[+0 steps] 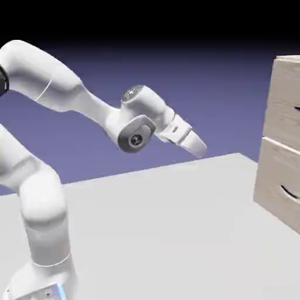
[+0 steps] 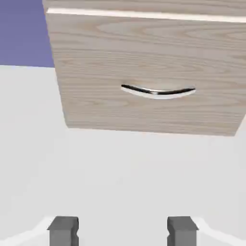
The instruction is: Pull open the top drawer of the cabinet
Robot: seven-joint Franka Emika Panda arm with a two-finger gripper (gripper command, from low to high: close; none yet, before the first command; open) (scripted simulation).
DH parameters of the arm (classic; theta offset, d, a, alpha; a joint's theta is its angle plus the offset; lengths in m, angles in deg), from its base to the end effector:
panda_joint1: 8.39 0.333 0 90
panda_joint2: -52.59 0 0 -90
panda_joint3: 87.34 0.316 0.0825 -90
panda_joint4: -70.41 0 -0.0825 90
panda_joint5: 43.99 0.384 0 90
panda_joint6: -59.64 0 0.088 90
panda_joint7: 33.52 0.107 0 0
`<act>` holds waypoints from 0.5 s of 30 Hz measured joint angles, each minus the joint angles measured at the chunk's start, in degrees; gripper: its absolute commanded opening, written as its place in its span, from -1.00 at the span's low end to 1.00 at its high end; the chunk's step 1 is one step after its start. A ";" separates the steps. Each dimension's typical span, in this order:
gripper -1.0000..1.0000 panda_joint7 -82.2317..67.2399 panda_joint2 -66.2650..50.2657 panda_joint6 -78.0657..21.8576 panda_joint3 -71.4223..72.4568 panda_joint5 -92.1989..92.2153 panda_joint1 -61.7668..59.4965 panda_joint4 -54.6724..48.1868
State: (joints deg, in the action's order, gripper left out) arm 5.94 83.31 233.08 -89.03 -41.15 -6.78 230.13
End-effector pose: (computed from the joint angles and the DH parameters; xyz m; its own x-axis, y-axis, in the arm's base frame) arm 0.3976 -0.0045 0.4543 0.5328 -0.6790 0.5051 -0.4754 -0.7339 -0.4851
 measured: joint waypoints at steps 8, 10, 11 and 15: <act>0.00 -19.93 -12.86 -3.75 -11.18 18.85 6.09 -8.52; 0.00 -24.92 -16.07 -4.68 -13.97 23.57 7.62 -10.65; 0.00 -27.41 -17.68 -5.15 -15.37 25.92 8.38 -11.71; 0.00 -37.38 -24.11 -7.02 -20.95 35.35 11.43 -15.97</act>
State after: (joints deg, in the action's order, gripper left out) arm -31.44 59.20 226.06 -109.98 -5.81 4.65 214.16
